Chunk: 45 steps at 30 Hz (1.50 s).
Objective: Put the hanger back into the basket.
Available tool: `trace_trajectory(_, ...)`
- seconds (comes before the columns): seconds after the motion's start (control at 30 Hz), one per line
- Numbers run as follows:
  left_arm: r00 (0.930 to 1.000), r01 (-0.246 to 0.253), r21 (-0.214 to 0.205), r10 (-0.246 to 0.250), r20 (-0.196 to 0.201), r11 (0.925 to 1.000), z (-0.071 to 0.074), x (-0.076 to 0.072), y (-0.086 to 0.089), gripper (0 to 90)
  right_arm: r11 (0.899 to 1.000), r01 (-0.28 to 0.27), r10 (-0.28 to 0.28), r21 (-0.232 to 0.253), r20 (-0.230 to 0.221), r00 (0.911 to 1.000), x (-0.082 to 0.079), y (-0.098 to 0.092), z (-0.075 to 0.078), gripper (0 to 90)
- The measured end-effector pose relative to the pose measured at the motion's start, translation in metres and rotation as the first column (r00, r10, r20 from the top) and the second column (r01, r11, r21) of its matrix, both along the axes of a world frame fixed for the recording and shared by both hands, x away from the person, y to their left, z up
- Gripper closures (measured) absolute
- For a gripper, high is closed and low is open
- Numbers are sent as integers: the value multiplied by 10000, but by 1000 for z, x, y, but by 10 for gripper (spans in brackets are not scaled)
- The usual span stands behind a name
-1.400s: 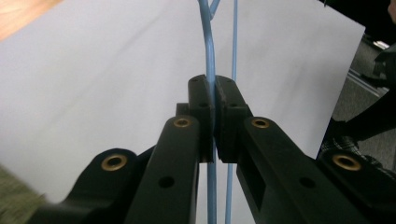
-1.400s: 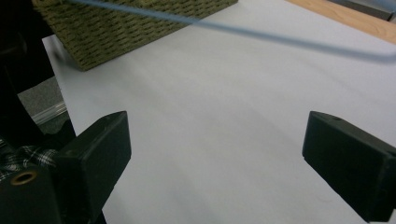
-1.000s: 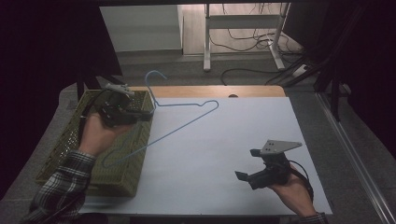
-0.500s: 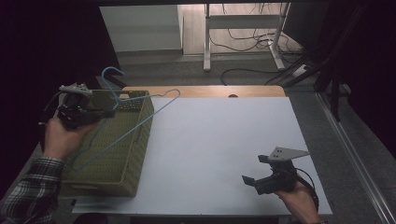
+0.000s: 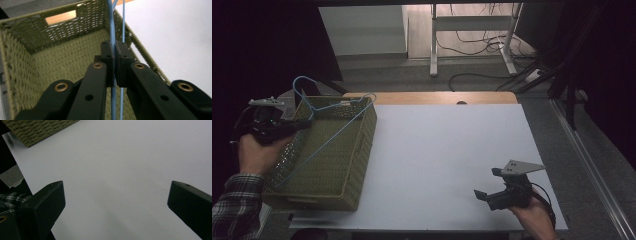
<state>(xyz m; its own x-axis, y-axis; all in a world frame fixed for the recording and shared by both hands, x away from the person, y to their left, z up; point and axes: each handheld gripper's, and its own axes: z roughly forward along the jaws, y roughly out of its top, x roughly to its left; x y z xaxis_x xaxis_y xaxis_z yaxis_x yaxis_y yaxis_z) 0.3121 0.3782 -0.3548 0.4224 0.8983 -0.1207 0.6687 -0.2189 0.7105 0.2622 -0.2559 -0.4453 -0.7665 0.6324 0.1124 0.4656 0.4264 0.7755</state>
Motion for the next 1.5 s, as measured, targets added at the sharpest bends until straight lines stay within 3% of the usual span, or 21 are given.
trace_trajectory(0.13,9996,-267,-100,267,44,9996,-6,-1,10,875,9999,-27,27,-98,-29,10000,0,1,-2,8)
trace_trajectory(0.37,9981,-597,-296,592,-199,9978,-31,0,24,875,9998,-88,87,-152,-56,9999,0,2,-3,7)
trace_trajectory(0.7,9940,-663,-493,617,-898,9966,-70,10,21,874,9993,-205,200,-311,-162,9997,1,3,-6,7)
trace_trajectory(0.8,9898,-708,-495,640,-1273,9963,-85,14,16,873,9990,-244,237,-386,-185,9995,1,3,-7,7)
trace_trajectory(1.03,9863,-728,-462,651,-1514,9963,-99,16,14,857,9984,-294,281,-489,-271,9992,1,4,-9,7)
trace_trajectory(1.13,9880,-882,-479,813,-1314,9949,-97,12,14,747,9985,-279,267,-476,-256,9993,1,3,-8,7)
trace_trajectory(1.3,9947,-785,-961,715,-743,9923,-87,-1,12,524,9987,-237,229,-456,-193,9996,1,2,-8,7)
trace_trajectory(1.4,9985,-496,-1419,458,-301,9886,-81,-11,5,416,9989,-182,175,-439,-144,9997,0,1,-7,7)
trace_trajectory(1.43,10000,-86,-1754,91,23,9845,-76,-19,-2,337,9992,-108,104,-396,-105,9999,0,0,-7,7)
trace_trajectory(1.47,10000,-86,-1754,91,23,9845,-76,-19,-2,298,9992,-108,104,-396,-105,9999,0,0,-7,7)
trace_trajectory(1.5,9993,273,-1907,-221,294,9813,-71,-26,-11,261,9994,-50,47,-355,-85,10000,0,-1,-6,7)
